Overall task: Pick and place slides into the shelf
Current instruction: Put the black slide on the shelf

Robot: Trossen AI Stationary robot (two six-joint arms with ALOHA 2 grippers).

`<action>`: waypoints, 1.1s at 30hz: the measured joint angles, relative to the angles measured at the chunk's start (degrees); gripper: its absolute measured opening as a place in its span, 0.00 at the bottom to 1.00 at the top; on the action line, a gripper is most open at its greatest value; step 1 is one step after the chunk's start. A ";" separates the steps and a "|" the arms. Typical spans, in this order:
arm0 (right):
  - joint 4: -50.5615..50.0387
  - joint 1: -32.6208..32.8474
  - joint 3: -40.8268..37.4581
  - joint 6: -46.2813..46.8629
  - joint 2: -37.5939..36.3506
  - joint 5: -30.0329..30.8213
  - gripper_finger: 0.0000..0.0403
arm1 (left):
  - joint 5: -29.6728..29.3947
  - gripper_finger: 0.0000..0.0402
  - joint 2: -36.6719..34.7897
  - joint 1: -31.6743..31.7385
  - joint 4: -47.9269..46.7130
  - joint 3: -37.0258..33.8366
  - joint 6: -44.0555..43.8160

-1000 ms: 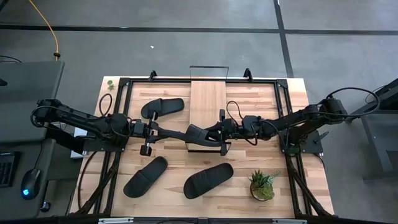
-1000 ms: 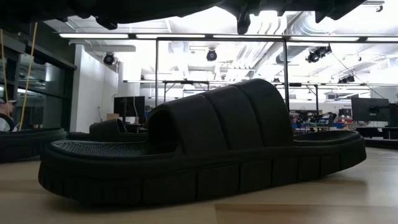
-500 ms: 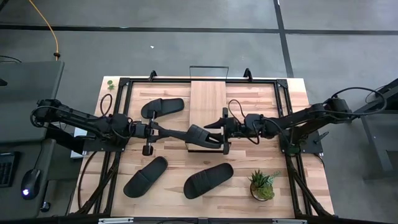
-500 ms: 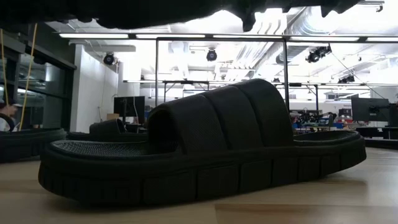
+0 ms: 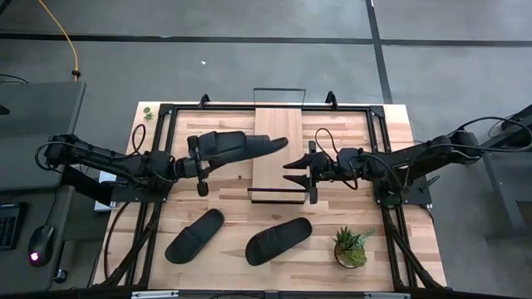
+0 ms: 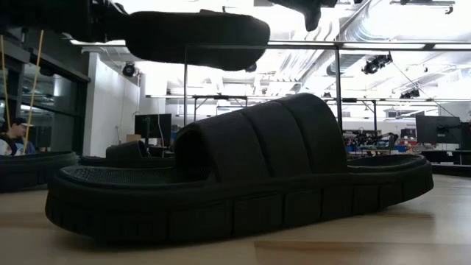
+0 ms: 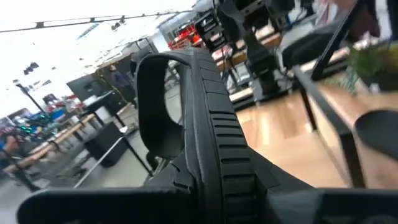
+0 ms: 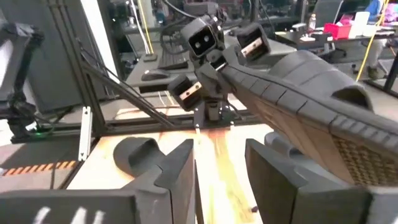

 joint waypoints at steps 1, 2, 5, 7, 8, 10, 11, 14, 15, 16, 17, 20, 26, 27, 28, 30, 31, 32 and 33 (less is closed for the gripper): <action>-0.01 0.00 0.00 0.16 0.03 0.08 0.34 | 0.07 0.14 0.26 0.02 0.05 0.00 1.62; -0.03 0.00 0.00 0.52 0.03 0.08 0.34 | 0.33 0.15 0.46 0.12 0.08 0.00 3.63; -0.15 0.00 0.00 1.28 0.03 0.08 0.34 | 1.39 0.15 1.21 0.01 0.42 0.00 9.67; 0.02 0.00 0.00 1.29 0.03 0.10 0.34 | 0.96 0.14 1.47 0.06 0.62 0.00 12.72; -0.01 0.00 -0.01 1.29 0.03 0.10 0.34 | 0.69 0.13 1.60 0.47 1.00 0.00 14.10; -0.31 0.00 -0.02 1.29 0.03 0.10 0.34 | 1.06 0.12 1.66 1.81 1.51 0.00 17.01; -0.28 -0.01 -0.02 1.29 0.04 0.10 0.34 | 2.07 0.12 1.66 2.71 1.59 0.00 18.66; -0.20 -0.02 -0.02 1.29 0.05 0.12 0.34 | 5.87 0.14 1.68 6.49 1.72 0.00 22.61; -0.20 -0.02 -0.02 1.29 0.05 0.13 0.34 | 7.31 0.15 1.68 8.15 1.91 0.00 23.10; -0.22 -0.02 -0.02 1.29 0.06 0.13 0.34 | 8.91 0.17 1.68 9.85 2.04 0.00 23.44; -0.22 -0.02 -0.02 1.29 0.07 0.13 0.34 | 10.83 0.17 1.68 11.78 2.01 0.00 23.71; -0.20 -0.02 -0.02 1.29 0.07 0.13 0.34 | 18.50 0.17 1.68 18.13 2.07 0.00 23.98; -0.02 -0.02 -0.04 1.27 0.07 0.15 0.34 | 38.74 0.12 2.02 31.15 4.73 0.00 22.93; 0.02 -0.02 -0.04 1.27 0.09 0.15 0.34 | 41.42 0.12 2.63 33.25 6.17 0.01 22.05; 0.02 -0.02 -0.04 1.27 0.09 0.15 0.34 | 43.83 0.13 3.18 35.24 7.29 0.02 21.15; 0.02 -0.06 -0.04 1.02 0.09 0.17 0.34 | 48.07 0.16 4.99 39.09 9.84 0.03 20.24; 0.02 -0.07 -0.06 0.79 0.09 0.17 0.34 | 49.86 0.18 6.25 40.80 10.74 0.14 19.76; 0.02 -0.07 -0.07 0.58 0.09 0.17 0.34 | 51.82 0.18 7.79 42.46 11.01 0.63 19.04; 0.02 -0.07 -0.07 0.49 0.09 0.19 0.34 | 53.52 0.19 9.41 43.83 10.94 1.37 18.37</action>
